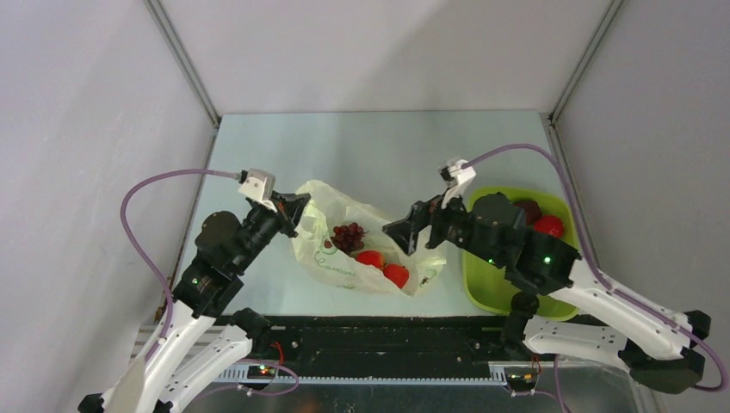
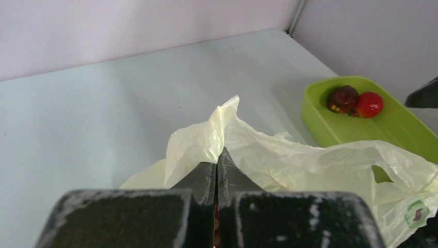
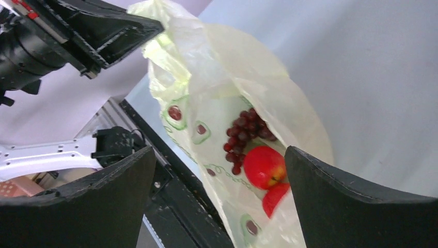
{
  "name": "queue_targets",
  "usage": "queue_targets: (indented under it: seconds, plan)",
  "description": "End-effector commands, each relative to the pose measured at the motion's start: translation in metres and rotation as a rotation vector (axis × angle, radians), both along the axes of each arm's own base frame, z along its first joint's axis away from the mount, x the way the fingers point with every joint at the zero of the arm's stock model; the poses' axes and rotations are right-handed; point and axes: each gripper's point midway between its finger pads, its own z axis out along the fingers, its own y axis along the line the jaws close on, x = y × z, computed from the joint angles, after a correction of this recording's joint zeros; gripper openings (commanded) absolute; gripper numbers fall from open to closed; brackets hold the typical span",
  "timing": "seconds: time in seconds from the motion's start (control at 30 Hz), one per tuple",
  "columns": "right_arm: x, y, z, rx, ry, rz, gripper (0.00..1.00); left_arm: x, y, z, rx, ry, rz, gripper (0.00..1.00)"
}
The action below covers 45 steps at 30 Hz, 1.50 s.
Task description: Place the fake fruits into the plastic bag and tie a complex knot
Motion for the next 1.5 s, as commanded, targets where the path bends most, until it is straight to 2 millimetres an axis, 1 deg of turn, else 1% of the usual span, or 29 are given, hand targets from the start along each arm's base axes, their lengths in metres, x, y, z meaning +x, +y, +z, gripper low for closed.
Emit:
queue_targets:
  seconds: [0.0, 0.03, 0.07, 0.1, 0.13, 0.2, 0.3, 0.33, 0.4, 0.43, 0.5, 0.63, 0.67, 0.7, 0.73, 0.77, 0.8, 0.87, 0.97, 1.0, 1.07, 1.13, 1.17, 1.23, 1.3, 1.37, 1.4, 1.43, 1.47]
  plan:
    - [-0.001, -0.048, -0.003, -0.083, 0.026, -0.067, 0.99, 0.009, 0.012, -0.003, 0.033, -0.017, 0.073, 0.0]
    - [0.0, -0.059, -0.011, -0.114, 0.049, -0.089, 0.99, 0.01, 0.013, -0.005, 0.036, -0.013, 0.079, 0.0]
    - [-0.003, -0.067, -0.01, -0.112, 0.051, -0.094, 0.99, 0.01, 0.013, -0.005, 0.037, -0.012, 0.081, 0.0]
    - [-0.003, -0.077, -0.018, -0.139, 0.073, -0.115, 0.99, 0.011, 0.014, -0.006, 0.042, -0.009, 0.085, 0.0]
    - [-0.007, -0.084, -0.016, -0.129, 0.072, -0.115, 0.99, 0.011, 0.014, -0.007, 0.044, -0.006, 0.086, 0.0]
    - [-0.016, -0.095, -0.019, -0.12, 0.084, -0.101, 0.99, 0.011, 0.014, -0.006, 0.045, -0.006, 0.088, 0.0]
    - [-0.03, -0.101, -0.022, -0.078, 0.096, -0.05, 0.99, 0.011, 0.015, -0.006, 0.043, -0.005, 0.093, 0.0]
    - [-0.034, -0.103, -0.027, -0.066, 0.105, -0.042, 1.0, 0.011, 0.014, -0.006, 0.041, -0.005, 0.088, 0.0]
    - [-0.043, -0.102, -0.035, -0.043, 0.137, -0.004, 0.99, 0.01, 0.013, -0.006, 0.039, -0.003, 0.08, 0.0]
    - [-0.052, -0.099, -0.034, -0.019, 0.138, 0.042, 0.98, 0.01, 0.012, -0.006, 0.039, -0.001, 0.078, 0.0]
    - [-0.057, -0.097, -0.051, -0.007, 0.161, 0.066, 0.97, 0.01, 0.013, -0.006, 0.04, 0.001, 0.078, 0.0]
    - [-0.058, -0.102, -0.064, 0.012, 0.133, 0.056, 0.89, 0.009, 0.013, -0.004, 0.033, -0.006, 0.078, 0.0]
    - [-0.057, -0.101, -0.063, 0.024, 0.125, 0.054, 0.88, 0.009, 0.013, -0.004, 0.033, -0.005, 0.077, 0.0]
    - [-0.058, -0.1, -0.07, 0.025, 0.137, 0.058, 0.86, 0.008, 0.012, -0.004, 0.031, -0.006, 0.074, 0.0]
    - [-0.058, -0.097, -0.069, 0.039, 0.131, 0.072, 0.85, 0.008, 0.012, -0.003, 0.031, -0.007, 0.072, 0.0]
    - [-0.057, -0.095, -0.079, 0.035, 0.153, 0.074, 0.83, 0.008, 0.012, -0.003, 0.031, -0.007, 0.071, 0.0]
    - [-0.057, -0.092, -0.079, 0.046, 0.148, 0.087, 0.82, 0.008, 0.012, -0.003, 0.03, -0.006, 0.072, 0.0]
    - [-0.055, -0.088, -0.092, 0.04, 0.158, 0.092, 0.79, 0.007, 0.012, -0.003, 0.028, -0.007, 0.069, 0.0]
    - [-0.053, -0.087, -0.096, 0.041, 0.13, 0.099, 0.74, 0.007, 0.011, -0.003, 0.025, -0.007, 0.064, 0.0]
    - [-0.052, -0.085, -0.102, 0.031, 0.123, 0.108, 0.67, 0.007, 0.01, -0.002, 0.025, -0.007, 0.057, 0.0]
    - [-0.051, -0.083, -0.105, 0.026, 0.125, 0.117, 0.63, 0.007, 0.009, -0.003, 0.025, -0.004, 0.054, 0.0]
    - [-0.052, -0.079, -0.107, 0.032, 0.127, 0.138, 0.61, 0.008, 0.007, -0.004, 0.026, 0.001, 0.049, 0.0]
    - [-0.054, -0.075, -0.103, 0.048, 0.118, 0.16, 0.6, 0.008, 0.007, -0.004, 0.026, 0.002, 0.048, 0.0]
    - [-0.054, -0.07, -0.107, 0.058, 0.121, 0.184, 0.59, 0.008, 0.006, -0.004, 0.027, 0.003, 0.045, 0.0]
    - [-0.052, -0.068, -0.109, 0.055, 0.119, 0.189, 0.58, 0.008, 0.006, -0.005, 0.027, 0.004, 0.044, 0.0]
    - [-0.048, -0.066, -0.117, 0.038, 0.12, 0.184, 0.57, 0.009, 0.005, -0.006, 0.027, 0.007, 0.043, 0.0]
    - [-0.046, -0.065, -0.116, 0.038, 0.11, 0.184, 0.56, 0.009, 0.004, -0.007, 0.028, 0.01, 0.04, 0.0]
    - [-0.045, -0.063, -0.118, 0.033, 0.114, 0.185, 0.55, 0.009, 0.004, -0.007, 0.028, 0.012, 0.038, 0.0]
    - [-0.044, -0.061, -0.115, 0.041, 0.101, 0.195, 0.5, 0.01, 0.003, -0.007, 0.026, 0.014, 0.034, 0.0]
